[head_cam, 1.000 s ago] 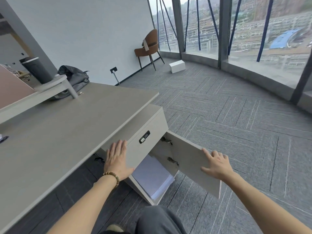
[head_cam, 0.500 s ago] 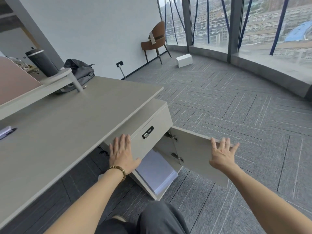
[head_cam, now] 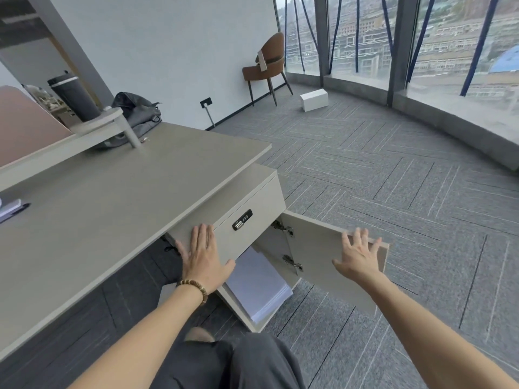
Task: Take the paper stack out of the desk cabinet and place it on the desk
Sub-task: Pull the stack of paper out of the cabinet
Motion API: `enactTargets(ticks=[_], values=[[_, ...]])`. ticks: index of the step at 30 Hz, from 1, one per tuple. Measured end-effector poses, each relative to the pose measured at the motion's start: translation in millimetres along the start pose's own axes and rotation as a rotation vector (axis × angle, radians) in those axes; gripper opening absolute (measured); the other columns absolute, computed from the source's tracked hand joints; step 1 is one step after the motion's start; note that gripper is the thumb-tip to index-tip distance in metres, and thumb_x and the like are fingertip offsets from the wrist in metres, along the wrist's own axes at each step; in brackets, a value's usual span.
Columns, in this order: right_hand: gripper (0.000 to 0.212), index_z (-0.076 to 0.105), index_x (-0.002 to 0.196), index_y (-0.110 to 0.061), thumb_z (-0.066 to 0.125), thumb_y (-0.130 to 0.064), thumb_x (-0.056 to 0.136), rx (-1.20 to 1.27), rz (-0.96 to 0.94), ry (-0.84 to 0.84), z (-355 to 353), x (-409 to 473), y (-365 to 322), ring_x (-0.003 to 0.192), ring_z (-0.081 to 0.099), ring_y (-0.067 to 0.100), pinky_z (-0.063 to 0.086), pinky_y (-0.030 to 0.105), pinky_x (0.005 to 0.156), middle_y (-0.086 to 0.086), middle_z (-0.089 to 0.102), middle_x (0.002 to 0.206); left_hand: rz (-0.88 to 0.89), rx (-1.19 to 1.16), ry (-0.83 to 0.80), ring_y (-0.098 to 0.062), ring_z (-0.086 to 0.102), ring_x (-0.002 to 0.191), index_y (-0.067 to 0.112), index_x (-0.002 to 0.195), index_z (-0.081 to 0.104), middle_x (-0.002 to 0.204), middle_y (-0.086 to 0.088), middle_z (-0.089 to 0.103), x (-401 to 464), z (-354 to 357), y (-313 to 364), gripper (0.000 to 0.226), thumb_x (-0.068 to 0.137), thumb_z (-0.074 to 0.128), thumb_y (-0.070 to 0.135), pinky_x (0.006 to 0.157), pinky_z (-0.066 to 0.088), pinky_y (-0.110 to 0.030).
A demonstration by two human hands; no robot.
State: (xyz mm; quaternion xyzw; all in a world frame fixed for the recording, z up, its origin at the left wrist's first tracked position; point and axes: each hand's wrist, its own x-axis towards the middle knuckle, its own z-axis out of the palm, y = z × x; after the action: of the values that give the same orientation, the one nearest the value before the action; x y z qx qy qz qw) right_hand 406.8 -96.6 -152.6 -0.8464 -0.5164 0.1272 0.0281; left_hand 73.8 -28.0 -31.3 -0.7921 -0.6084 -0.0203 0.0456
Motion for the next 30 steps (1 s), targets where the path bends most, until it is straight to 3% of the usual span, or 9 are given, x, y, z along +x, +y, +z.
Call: enactTargets(ticks=[4,7,10,15,21,27,30], values=[[0.077,0.027,0.155,-0.006,0.053,-0.039,0.09,0.105,-0.123,0.128,9.2,0.9,-15.9,0.153,0.019,0.036,0.013,0.058,0.123,0.017,0.032,0.161,0.212,-0.161,0.241,-0.027,0.03,0.149,0.008,0.139,0.053,0.155,-0.014,0.041,-11.1,23.8,8.7,0.054,0.087,0.061,0.02,0.123,0.013,-0.049],[0.061,0.045,0.147,-0.006,0.052,-0.028,0.091,0.155,-0.173,0.186,24.9,5.8,-32.6,0.15,0.029,0.033,0.02,0.049,0.124,0.016,0.046,0.154,0.198,-0.348,0.117,-0.02,0.046,0.137,0.011,0.133,0.059,0.146,-0.007,0.053,-15.9,52.6,17.8,0.04,0.093,0.057,0.016,0.113,0.033,-0.029],[0.05,0.055,0.138,-0.006,0.053,-0.025,0.092,0.176,-0.227,0.161,45.3,15.1,-54.3,0.135,0.049,0.032,0.037,0.044,0.115,0.014,0.058,0.141,0.166,-0.379,-0.063,-0.015,0.051,0.131,0.014,0.135,0.055,0.143,0.0,0.055,-8.8,97.4,19.7,0.04,0.096,0.051,0.021,0.107,0.043,-0.029],[0.048,0.05,0.137,-0.01,0.052,-0.033,0.095,0.176,-0.228,-0.067,93.3,43.4,-86.1,0.119,0.058,0.036,0.047,0.043,0.098,0.013,0.056,0.138,-0.008,-0.45,-0.261,-0.021,0.043,0.137,0.009,0.143,0.042,0.149,-0.007,0.045,10.6,179.1,16.6,0.05,0.096,0.051,0.022,0.11,0.04,-0.033],[0.057,0.044,0.144,-0.01,0.057,-0.037,0.095,0.189,-0.174,-0.317,175.5,93.3,-114.4,0.125,0.056,0.036,0.047,0.048,0.106,0.016,0.053,0.138,-0.145,-0.487,-0.399,-0.029,0.023,0.148,0.005,0.149,0.027,0.156,-0.017,0.03,35.3,280.5,16.5,0.064,0.096,0.055,0.024,0.121,0.027,-0.039],[0.062,0.039,0.148,-0.01,0.054,-0.041,0.097,0.216,-0.091,-0.506,249.1,138.5,-131.3,0.132,0.051,0.037,0.044,0.044,0.109,0.018,0.048,0.145,-0.284,-0.506,-0.542,-0.034,0.003,0.153,0.009,0.156,0.01,0.165,-0.02,0.008,55.2,370.2,20.7,0.076,0.097,0.054,0.029,0.124,0.019,-0.047],[0.064,0.037,0.148,-0.009,0.054,-0.042,0.097,0.2,-0.097,-0.562,280.7,155.5,-136.2,0.132,0.051,0.036,0.043,0.044,0.109,0.019,0.048,0.144,-0.318,-0.499,-0.572,-0.033,0.008,0.153,0.007,0.155,0.014,0.164,-0.018,0.013,63.6,411.9,20.1,0.074,0.097,0.053,0.031,0.123,0.022,-0.046]])
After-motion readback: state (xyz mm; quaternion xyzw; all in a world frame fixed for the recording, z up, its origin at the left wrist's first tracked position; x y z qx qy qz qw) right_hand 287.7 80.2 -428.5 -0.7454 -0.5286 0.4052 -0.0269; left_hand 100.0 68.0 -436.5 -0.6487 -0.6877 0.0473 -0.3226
